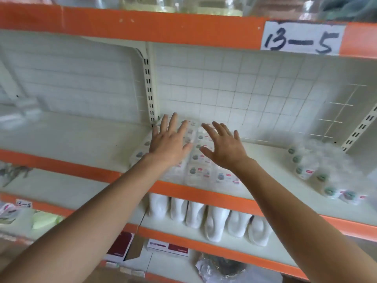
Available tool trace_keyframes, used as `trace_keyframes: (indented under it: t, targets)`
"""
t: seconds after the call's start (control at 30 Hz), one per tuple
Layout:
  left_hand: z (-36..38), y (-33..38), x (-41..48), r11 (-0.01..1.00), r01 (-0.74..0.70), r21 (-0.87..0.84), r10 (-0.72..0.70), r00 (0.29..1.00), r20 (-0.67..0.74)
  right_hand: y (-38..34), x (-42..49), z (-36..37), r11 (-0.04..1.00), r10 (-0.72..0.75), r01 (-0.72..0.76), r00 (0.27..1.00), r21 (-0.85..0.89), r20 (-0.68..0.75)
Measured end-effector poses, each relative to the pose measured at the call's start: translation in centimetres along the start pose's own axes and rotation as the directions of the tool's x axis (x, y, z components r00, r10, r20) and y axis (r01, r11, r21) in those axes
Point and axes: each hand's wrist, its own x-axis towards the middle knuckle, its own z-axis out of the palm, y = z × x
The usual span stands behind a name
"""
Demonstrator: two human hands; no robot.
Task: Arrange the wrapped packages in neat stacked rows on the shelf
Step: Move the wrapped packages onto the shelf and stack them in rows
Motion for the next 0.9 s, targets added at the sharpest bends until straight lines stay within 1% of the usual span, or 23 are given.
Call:
trace_keyframes:
  t: [0.23, 0.37, 0.63, 0.73, 0.9]
  targets:
    - [-3.2, -18.1, -8.0, 0.988, 0.136, 0.071, -0.133, 0.990, -0.047, -19.1, 3.6, 2.2, 0.993, -0.103, 0.103, 0.995, 0.055, -0.003]
    - [-4.0, -26.0, -11.1, 0.976, 0.210, 0.065, -0.210, 0.978, -0.015, -27.8, 5.0, 3.6, 0.984, -0.143, 0.144, 0.990, 0.107, -0.018]
    - [-2.8, -38.2, -13.0, 0.942, 0.333, 0.049, -0.333, 0.943, -0.001, -39.5, 10.7, 6.9, 0.961, -0.247, 0.239, 0.968, 0.141, 0.041]
    - [-1.6, -42.6, -12.4, 0.929, 0.363, 0.069, -0.365, 0.931, 0.018, -43.4, 13.8, 8.9, 0.950, -0.282, 0.273, 0.959, 0.150, 0.039]
    - [-0.2, -50.6, -10.0, 0.905, 0.414, 0.097, -0.419, 0.907, 0.047, -49.7, 19.8, 13.0, 0.926, -0.328, 0.308, 0.943, 0.218, 0.062]
